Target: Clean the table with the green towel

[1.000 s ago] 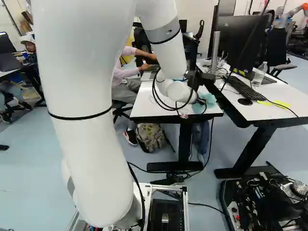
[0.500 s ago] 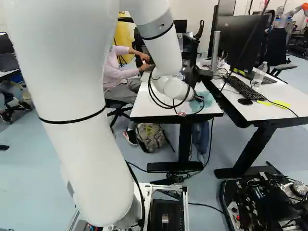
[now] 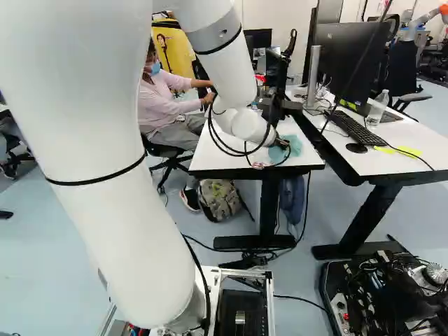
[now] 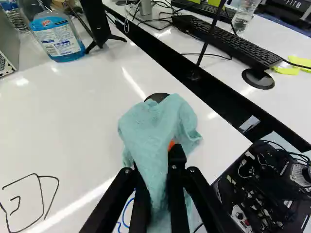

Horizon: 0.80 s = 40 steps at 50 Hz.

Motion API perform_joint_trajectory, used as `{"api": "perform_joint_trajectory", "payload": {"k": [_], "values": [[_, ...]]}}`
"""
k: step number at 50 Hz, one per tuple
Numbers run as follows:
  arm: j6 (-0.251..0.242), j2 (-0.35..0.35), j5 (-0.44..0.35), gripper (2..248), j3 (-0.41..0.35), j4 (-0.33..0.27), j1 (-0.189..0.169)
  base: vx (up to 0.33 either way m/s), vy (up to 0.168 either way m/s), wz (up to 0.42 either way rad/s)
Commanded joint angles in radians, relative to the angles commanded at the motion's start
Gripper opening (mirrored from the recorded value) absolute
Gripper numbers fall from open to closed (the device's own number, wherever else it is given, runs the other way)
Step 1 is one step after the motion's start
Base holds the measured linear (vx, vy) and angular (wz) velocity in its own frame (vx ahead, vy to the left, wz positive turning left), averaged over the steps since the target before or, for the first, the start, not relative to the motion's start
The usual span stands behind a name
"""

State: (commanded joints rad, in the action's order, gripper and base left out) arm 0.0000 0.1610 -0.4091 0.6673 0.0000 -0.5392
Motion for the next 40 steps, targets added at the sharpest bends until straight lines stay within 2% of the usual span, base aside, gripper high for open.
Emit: {"api": "perform_joint_trajectory", "payload": {"k": [24,40], "values": [[0.000,-0.018,0.000,42,-0.021,0.000,-0.007,0.000,0.000,0.000],[0.000,0.001,0.000,42,-0.017,0.000,-0.007,0.000,0.000,0.000]]}}
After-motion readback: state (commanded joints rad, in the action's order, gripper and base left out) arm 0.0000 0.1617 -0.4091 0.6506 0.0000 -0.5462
